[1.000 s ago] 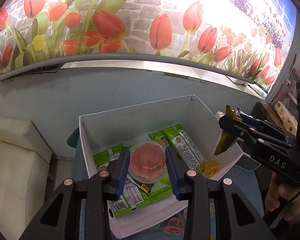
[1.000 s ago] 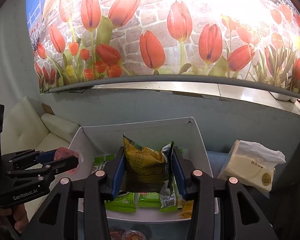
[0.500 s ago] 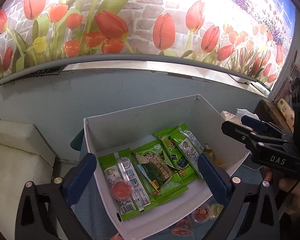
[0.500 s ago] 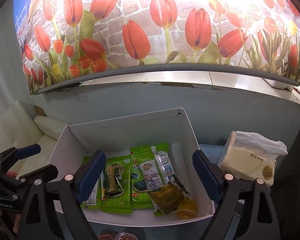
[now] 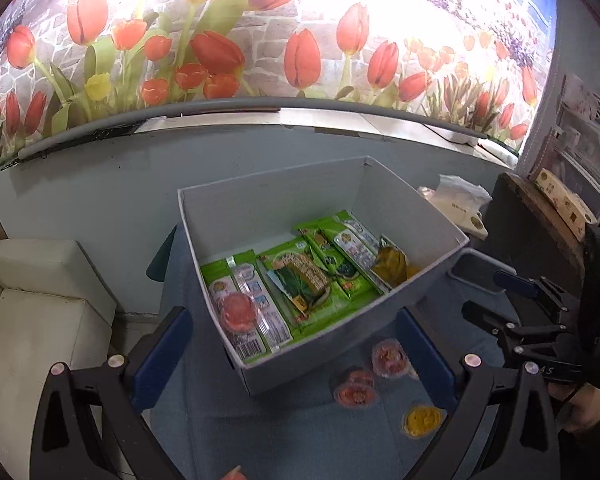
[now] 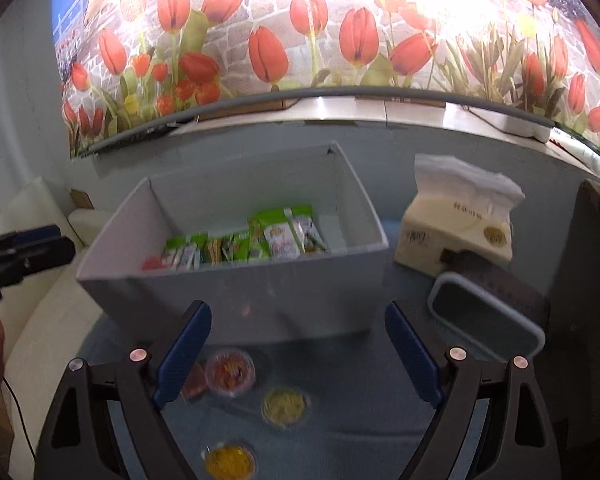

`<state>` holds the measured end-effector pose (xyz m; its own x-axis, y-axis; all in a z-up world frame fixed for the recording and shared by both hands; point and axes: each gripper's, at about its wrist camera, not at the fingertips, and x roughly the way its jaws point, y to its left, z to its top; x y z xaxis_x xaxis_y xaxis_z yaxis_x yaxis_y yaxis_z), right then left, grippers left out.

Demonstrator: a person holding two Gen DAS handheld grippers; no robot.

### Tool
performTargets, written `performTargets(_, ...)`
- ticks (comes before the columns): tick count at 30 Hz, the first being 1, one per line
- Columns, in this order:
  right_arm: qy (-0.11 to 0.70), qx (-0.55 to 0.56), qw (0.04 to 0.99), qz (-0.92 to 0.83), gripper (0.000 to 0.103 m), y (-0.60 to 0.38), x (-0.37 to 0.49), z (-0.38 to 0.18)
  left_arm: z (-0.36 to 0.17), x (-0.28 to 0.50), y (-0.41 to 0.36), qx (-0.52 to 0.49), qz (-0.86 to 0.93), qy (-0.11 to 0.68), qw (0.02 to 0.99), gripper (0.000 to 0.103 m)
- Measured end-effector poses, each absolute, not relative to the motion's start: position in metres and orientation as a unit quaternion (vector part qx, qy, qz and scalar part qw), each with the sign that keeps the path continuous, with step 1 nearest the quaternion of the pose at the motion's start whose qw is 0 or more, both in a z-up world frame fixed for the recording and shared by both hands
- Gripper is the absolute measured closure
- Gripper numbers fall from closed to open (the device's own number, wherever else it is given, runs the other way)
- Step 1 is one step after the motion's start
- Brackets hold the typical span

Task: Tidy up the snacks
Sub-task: 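Grasp a clear yellow jelly cup with the right gripper while the left gripper grasps a pink cartoon-lid cup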

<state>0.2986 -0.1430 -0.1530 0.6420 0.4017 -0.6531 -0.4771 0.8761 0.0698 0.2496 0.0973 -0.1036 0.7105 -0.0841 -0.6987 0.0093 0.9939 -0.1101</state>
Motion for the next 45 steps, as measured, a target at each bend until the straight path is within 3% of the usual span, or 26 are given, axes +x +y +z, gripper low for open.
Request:
performTargets(6,0.377,-0.096,0.889,0.243,0.012,-0.145,0.276,-0.204,-0.120,0.196,0.071,-0.052,-0.055,0.387,0.919,0.000)
performTargets(11,0.401,-0.112,0.876,0.243,0.034,-0.136,0.279,-0.228,-0.125,0.158,0.063,-0.094,-0.066,0.385,0.916,0.000)
performTargets(15,0.416,-0.098,0.871,0.244,0.041,-0.133,0.291,-0.239,-0.134,0.131,0.062,-0.117,-0.064,0.386,0.913,0.000)
performTargets(18,0.424,-0.094,0.866,0.249,0.057,-0.130,0.296,-0.246,-0.144,0.124,0.061,-0.117,-0.061,0.394,0.910,0.000)
performTargets(20,0.421,-0.088,0.867,0.253,0.063,-0.129,0.297,-0.245,-0.151,0.125,0.060,-0.115,-0.060,0.403,0.906,0.000)
performTargets(28,0.420,-0.060,0.867,0.263,0.064,-0.143,0.303,-0.238,-0.164,0.139,0.054,-0.115,-0.059,0.410,0.903,0.000)
performTargets(45,0.353,-0.064,0.896,0.261,0.064,-0.195,0.250,-0.163,-0.217,0.239,0.021,-0.053,-0.078,0.450,0.888,0.000)
